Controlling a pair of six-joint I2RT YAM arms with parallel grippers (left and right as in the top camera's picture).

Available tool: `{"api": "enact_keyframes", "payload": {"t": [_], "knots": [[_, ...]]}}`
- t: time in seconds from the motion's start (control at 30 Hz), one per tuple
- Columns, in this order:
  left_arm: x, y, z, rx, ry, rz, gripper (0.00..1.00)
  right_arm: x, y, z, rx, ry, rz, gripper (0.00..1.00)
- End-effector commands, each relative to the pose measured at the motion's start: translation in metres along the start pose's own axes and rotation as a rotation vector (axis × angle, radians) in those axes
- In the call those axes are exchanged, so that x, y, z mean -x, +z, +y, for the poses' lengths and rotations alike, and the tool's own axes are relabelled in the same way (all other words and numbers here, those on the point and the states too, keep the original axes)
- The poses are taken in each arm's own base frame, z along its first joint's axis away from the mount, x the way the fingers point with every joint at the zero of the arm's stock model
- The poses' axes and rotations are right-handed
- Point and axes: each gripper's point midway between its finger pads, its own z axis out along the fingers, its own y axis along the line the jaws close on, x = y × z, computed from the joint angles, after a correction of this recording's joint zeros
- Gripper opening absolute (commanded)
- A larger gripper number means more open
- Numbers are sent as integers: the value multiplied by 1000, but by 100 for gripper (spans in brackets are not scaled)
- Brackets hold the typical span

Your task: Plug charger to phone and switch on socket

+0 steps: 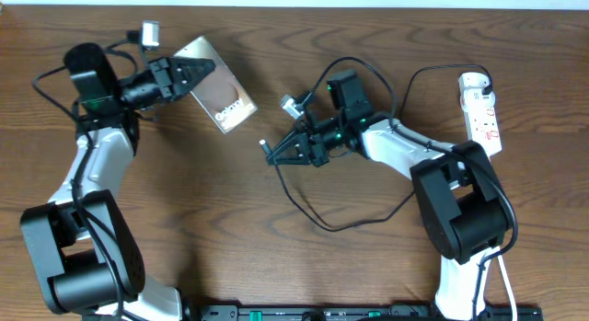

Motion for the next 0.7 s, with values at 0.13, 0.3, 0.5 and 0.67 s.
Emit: {"api": "enact_keyframes", "payload": {"t": [0.13, 0.3, 0.5, 0.67], "knots": [[0, -20, -10, -54, 24, 36, 7, 8, 18, 14, 54, -10, 31, 1], [-1, -18, -11, -58, 31, 41, 7, 11, 17, 14, 54, -36, 30, 1], [-6, -15, -15, -79, 34, 68, 8, 12, 17, 15, 54, -48, 29, 1], [-7, -15, -16, -84, 30, 74, 7, 14, 17, 15, 54, -67, 28, 1]]}}
